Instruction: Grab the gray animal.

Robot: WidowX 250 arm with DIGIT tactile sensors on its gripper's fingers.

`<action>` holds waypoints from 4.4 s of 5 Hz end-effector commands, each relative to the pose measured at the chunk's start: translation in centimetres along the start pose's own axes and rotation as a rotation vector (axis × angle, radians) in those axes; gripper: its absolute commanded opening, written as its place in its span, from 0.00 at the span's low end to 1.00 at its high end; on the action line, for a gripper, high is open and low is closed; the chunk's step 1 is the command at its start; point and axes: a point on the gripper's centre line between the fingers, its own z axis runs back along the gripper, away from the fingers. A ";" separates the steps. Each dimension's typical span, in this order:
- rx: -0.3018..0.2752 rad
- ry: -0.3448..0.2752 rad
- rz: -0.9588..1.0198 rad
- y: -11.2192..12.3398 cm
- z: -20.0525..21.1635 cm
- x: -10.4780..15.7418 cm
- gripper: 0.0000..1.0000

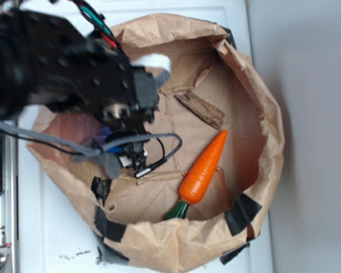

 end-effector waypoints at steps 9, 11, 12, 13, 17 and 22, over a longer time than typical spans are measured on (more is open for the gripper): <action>-0.240 0.008 0.020 1.5 5.7 1.3 0.00; -0.322 -0.029 -0.008 2.5 8.4 1.4 0.00; -0.358 -0.032 0.005 2.9 9.4 1.5 0.00; -0.331 -0.041 -0.002 2.7 9.2 1.4 0.03; -0.223 0.080 -0.274 0.4 4.2 -1.4 1.00; -0.273 0.143 -0.388 -0.8 5.0 -1.2 1.00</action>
